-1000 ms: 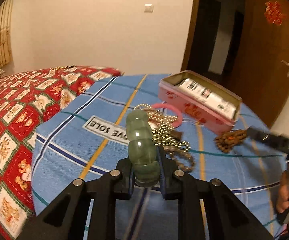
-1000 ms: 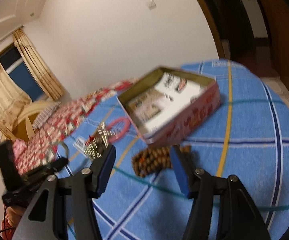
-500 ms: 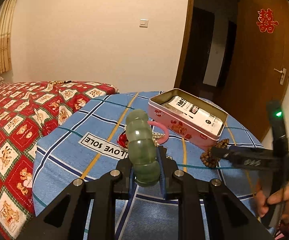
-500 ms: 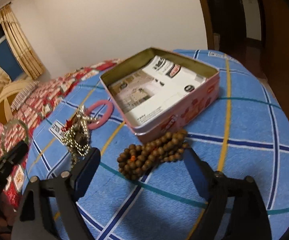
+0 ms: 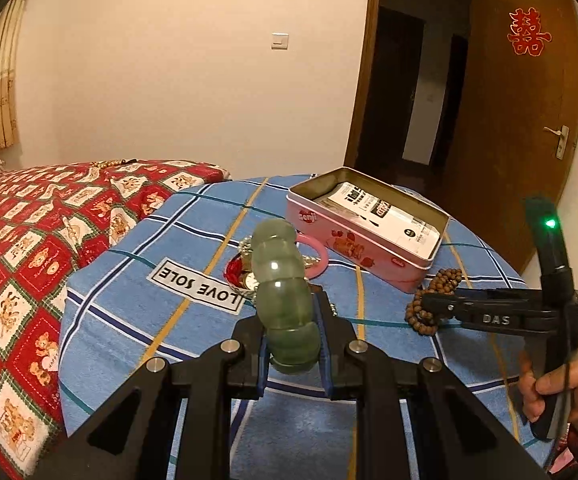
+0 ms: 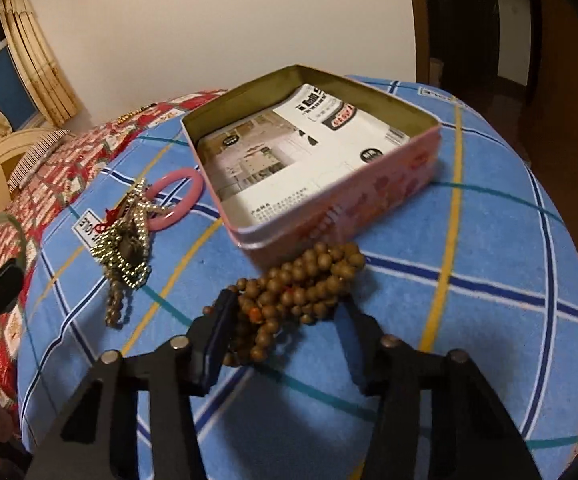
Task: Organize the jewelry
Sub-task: 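Drop the jade bangle and bead bracelet into the pink tin with both grippers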
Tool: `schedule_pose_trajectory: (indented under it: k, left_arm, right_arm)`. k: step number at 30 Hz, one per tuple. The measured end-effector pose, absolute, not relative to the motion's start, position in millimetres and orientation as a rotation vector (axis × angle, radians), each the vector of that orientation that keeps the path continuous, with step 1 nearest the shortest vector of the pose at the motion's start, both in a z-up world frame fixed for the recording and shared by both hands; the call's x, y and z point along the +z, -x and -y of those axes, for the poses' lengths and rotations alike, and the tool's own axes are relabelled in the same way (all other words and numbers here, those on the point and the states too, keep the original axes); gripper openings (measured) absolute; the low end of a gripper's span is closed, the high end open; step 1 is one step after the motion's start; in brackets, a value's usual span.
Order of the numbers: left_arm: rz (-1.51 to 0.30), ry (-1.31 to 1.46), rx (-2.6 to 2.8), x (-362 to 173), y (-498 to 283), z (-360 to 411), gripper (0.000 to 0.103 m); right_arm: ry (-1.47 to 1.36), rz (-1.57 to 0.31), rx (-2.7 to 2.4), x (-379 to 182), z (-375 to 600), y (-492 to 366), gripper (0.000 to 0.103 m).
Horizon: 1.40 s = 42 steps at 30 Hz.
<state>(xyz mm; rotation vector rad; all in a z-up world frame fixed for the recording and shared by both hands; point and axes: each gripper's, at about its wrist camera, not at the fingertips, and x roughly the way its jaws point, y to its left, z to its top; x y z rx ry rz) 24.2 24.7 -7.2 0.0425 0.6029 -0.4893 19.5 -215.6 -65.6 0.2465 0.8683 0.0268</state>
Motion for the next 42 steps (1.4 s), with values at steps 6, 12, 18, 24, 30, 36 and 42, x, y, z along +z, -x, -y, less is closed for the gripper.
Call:
schedule_pose_trajectory:
  k: [6,12,18,24,30,36,42]
  left_arm:
    - [-0.601,-0.054,-0.506,-7.7,-20.9,-16.3,0.019]
    - [-0.538,-0.018,-0.527,10.9,-28.4,-6.9,0.019]
    - [-0.484,-0.038,-0.585,28.0,-52.8,36.6,0.019]
    - [-0.482,-0.087,-0.565,22.1,-94.5,85.6,0.019]
    - [-0.532,-0.099,-0.524,-0.2,-140.6,120.1,0.019]
    - [-0.593,-0.103,-0.509,-19.7,-169.9,137.4,0.019]
    - [-0.611,-0.114,-0.480,-24.0,-173.8,142.0,0.020]
  right_arm:
    - [-0.267,-0.794,0.068,-53.8,216.7,0.9,0.050]
    - [-0.252,-0.562,0.081,-3.8,220.0,20.9,0.050]
    - [-0.177,-0.344,-0.039,24.8,234.7,-3.9,0.051]
    - [-0.244,-0.391,-0.064,11.9,249.7,-60.5,0.051]
    - [-0.282,-0.458,-0.016,-5.6,252.6,-102.9,0.051]
    - [-0.297,-0.516,-0.013,-22.3,264.7,-117.1,0.051]
    - [-0.307,-0.542,0.013,-26.1,266.4,-121.9,0.057]
